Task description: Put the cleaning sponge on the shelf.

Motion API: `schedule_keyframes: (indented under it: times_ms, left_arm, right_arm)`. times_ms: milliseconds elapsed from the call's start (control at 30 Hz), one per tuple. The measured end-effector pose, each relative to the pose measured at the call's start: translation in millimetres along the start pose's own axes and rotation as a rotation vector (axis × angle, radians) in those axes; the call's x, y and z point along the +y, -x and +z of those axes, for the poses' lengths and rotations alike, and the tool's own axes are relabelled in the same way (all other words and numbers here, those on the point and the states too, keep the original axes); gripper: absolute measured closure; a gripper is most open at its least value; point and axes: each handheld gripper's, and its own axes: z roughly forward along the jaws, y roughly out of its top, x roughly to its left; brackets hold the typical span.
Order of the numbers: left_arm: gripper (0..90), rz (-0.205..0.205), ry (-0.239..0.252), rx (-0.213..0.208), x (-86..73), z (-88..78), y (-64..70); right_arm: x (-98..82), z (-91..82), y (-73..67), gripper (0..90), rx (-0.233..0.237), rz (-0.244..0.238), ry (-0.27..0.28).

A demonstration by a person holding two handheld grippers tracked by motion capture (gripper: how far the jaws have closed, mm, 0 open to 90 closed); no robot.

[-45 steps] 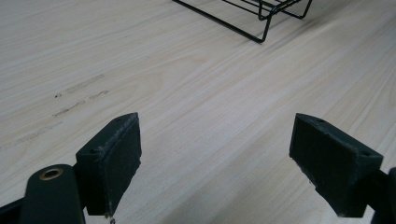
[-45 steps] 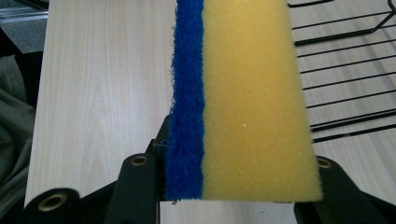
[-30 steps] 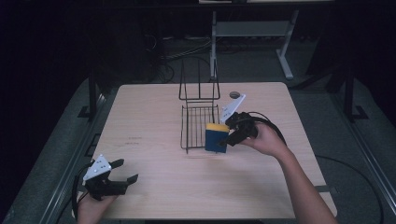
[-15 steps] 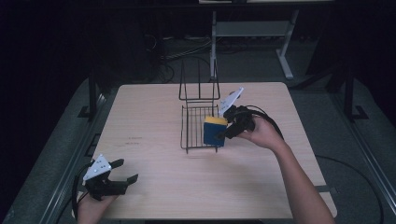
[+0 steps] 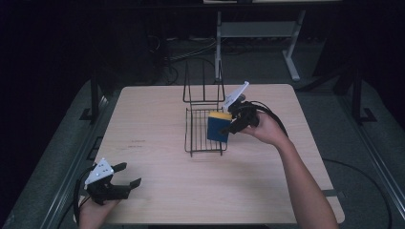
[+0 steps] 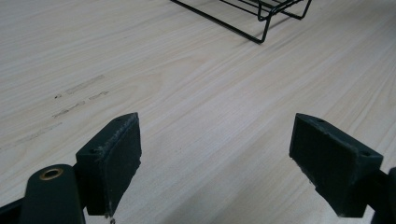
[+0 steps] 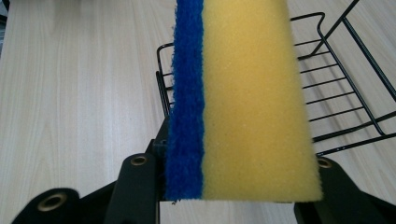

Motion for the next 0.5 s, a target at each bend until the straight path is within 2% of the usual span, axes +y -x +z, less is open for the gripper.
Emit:
schedule_keyframes:
  times_ms: [300, 500]
  left_arm:
    - [16.2, 0.002, -0.001, -0.002, 0.0, 1.0, 0.5]
    - [16.3, 0.000, 0.000, -0.002, 0.1, 0.4, -0.1]
  right_arm:
    - [-1.8, 5.3, 11.1, 56.0, 0.004, 0.020, 0.002]
    - [4.5, 9.1, 17.2, 55.9, 0.011, 0.035, 0.013]
